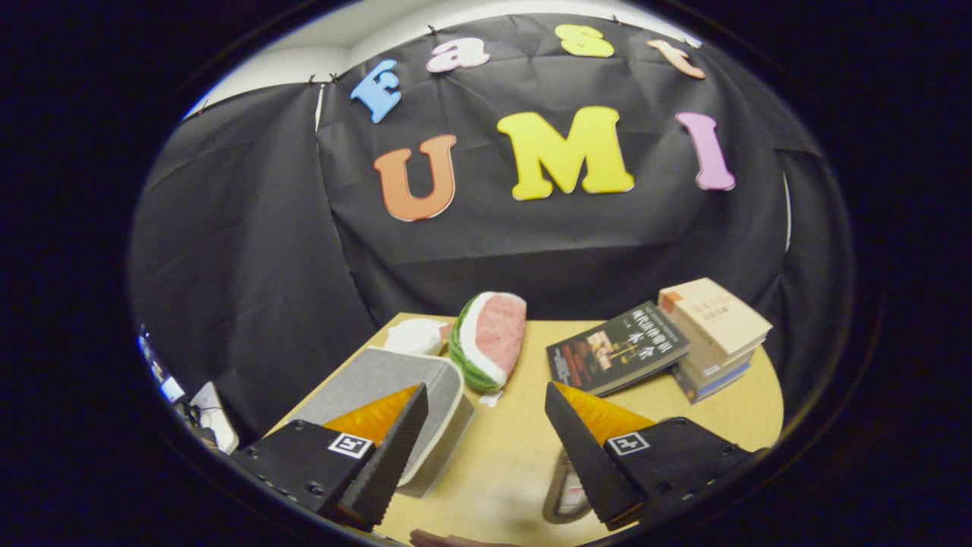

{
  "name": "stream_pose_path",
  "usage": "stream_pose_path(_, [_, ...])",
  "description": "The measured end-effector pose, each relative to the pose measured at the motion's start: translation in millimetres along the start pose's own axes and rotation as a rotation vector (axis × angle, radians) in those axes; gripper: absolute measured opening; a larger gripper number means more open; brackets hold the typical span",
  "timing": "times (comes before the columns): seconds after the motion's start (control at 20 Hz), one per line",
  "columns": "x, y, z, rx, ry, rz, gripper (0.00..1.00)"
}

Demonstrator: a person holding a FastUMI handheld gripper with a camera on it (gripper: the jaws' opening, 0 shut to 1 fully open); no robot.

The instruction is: Open the storage box then place both shoes into the box .Put the left shoe in first, then the right shoe, with the right side of both shoes facing outward in a uniform manner.

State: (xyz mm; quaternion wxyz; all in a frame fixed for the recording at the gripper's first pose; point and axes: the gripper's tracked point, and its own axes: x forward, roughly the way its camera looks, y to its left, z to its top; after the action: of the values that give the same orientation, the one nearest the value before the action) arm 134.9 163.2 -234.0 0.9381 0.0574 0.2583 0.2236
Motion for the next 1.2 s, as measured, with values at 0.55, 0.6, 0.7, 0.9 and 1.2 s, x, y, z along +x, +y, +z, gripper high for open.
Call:
stream_pose_path(0.55, [98.0, 29.9, -72.7, 0.275, 0.365, 0.219, 0.94])
stream_pose_path(0.6, [103.3, 29.4, -76.9, 0.303, 0.386, 0.231, 0.94])
stream_pose_path(0.7, [108.6, 31.0, -78.1, 0.373, 0.407, 0.264, 0.94])
stream_pose_path(0.9, [112.4, 35.8, -85.6, 0.509, 0.48, 0.34, 0.82])
stream_pose_path(1.2, [111.2, 42.1, -82.1, 0.569, 0.521, 0.377, 0.62])
